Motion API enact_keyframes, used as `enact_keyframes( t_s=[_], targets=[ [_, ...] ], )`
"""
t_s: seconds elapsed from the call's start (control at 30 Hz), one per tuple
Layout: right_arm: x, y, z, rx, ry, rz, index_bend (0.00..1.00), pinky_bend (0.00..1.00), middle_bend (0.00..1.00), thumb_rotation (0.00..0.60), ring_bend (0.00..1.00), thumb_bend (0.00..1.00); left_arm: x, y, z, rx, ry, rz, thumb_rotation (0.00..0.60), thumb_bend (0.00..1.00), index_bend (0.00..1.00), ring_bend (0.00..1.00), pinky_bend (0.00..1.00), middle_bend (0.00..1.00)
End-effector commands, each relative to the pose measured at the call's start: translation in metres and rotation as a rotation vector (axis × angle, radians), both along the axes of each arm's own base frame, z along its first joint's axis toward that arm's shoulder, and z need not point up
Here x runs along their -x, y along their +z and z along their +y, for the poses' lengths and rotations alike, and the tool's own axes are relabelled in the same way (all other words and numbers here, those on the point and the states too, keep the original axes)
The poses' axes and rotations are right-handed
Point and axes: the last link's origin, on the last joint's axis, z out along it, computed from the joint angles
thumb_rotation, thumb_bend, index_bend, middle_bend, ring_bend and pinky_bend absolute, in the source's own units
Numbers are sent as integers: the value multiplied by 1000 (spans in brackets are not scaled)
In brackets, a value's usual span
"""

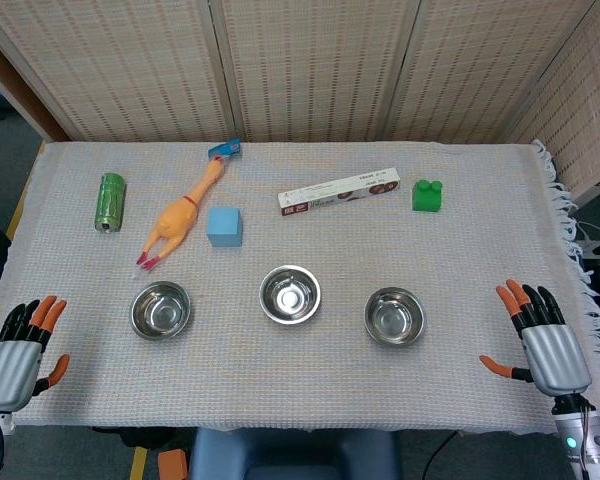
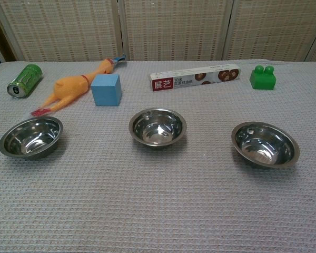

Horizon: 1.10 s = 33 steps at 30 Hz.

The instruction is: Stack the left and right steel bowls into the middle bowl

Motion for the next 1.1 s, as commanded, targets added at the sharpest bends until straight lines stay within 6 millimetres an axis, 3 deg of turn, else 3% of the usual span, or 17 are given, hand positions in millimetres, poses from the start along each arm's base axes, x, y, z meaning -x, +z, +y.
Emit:
enact_keyframes(
  t_s=[0.03,0.27,0.5,0.63,0.77,1.1],
  targets=[
    [1,-2,-1,-11,-3,7,0,0,0,401,0,71,-1,2,-2,-10,-3,-3,600,383,0,0,67,0],
    [-5,-19,-2,-60,43,20,21,0,0,406,0,71,-2,3,-2,-5,-4,-24,600,382,0,0,68,0],
    [-18,-52,-2,-151,150,99,330,0,0,522,0,88,-2,5,1,23,-10,-56,600,383,0,0,71,0],
    [-17,-75,-4,-180,196,154,418,0,0,541,0,161,-1,7,1,31,3,-66,600,383,0,0,76,0],
    [-16,-97,-13,-195,193,162,415,0,0,546,0,195,-3,8,-3,35,-2,-74,600,384,0,0,80,0],
    [-19,-125,-40,-164,223,198,427,0,0,553,0,246,-1,11,-4,42,10,-79,600,384,0,0,81,0]
  ],
)
